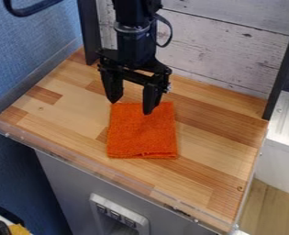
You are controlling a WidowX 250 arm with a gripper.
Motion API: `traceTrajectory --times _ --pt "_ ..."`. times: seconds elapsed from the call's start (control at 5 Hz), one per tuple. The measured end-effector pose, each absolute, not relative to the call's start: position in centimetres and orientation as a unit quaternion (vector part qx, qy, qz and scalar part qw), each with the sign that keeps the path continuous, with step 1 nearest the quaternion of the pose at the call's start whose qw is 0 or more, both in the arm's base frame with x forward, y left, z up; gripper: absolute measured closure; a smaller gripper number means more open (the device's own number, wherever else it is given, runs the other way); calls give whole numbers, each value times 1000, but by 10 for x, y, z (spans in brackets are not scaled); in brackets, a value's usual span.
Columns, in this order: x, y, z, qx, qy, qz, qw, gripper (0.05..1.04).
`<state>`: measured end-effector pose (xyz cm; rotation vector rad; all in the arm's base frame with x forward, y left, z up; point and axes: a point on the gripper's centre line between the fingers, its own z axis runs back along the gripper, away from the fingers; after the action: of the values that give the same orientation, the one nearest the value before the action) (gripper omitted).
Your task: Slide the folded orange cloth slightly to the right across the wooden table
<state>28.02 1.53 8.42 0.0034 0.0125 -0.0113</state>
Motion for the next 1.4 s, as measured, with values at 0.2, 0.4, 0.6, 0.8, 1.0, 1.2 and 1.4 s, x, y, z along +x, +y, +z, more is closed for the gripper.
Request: traceTrajectory --times 0.2,0.4,0.6,0.8,1.0,1.2,1.4 --pt "287 15 85 1 10 -5 1000 121" --pt "291 16 78 1 15 1 1000 390" --pt "296 15 69 0 11 6 1000 695" --pt "298 12 60 0 0 6 1000 917" --pt "297 12 43 -2 -1 3 1000 1016" --pt "296 11 28 -3 -3 3 1000 1024" --pt "298 11 19 -5 -3 0 1000 1025"
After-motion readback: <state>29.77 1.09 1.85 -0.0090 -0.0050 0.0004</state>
